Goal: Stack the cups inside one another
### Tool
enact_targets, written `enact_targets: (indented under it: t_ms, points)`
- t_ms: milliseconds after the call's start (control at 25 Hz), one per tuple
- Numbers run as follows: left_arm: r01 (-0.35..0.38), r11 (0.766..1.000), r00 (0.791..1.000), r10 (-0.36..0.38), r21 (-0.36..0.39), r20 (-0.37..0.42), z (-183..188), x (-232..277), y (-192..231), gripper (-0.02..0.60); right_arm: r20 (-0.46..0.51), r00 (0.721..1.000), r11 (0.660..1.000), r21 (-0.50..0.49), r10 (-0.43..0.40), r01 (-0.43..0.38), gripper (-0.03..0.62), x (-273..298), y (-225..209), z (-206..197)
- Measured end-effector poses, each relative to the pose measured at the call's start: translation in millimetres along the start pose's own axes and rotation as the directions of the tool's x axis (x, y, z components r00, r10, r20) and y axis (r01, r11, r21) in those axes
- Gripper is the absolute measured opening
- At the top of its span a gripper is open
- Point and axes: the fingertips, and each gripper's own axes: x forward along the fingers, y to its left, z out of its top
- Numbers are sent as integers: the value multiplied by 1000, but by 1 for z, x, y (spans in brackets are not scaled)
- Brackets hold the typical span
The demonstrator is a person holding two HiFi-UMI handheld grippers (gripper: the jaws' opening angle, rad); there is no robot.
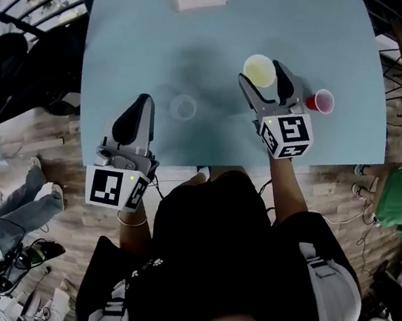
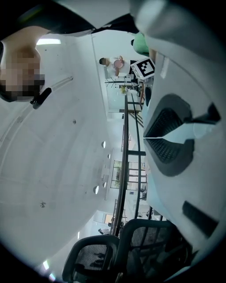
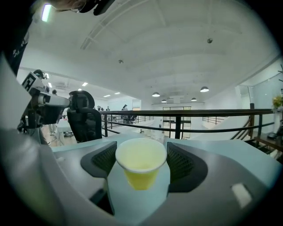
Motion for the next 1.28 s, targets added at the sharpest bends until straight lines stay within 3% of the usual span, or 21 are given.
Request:
enact_targets:
  t_ms: [240,640,1000,1280]
  points:
    - [-29,999,1000,29,-12,7,-3,-17,12,2,36,992,992,-1,123,-123,359,7,51,20]
    - [-95,995,995,95,-24,10,-8,-40,31,0,24,945,946,-17,325,-325,357,18,134,19]
    - [-141,989,990,142,-52,11,-13,-55,43,0,-23,900,900,-26,435,-435,357,22,177,1]
    - [-163,985,986,164,-58,11,-14,-64,47,0,-75,884,885,-35,460,-464,359,25,192,-22]
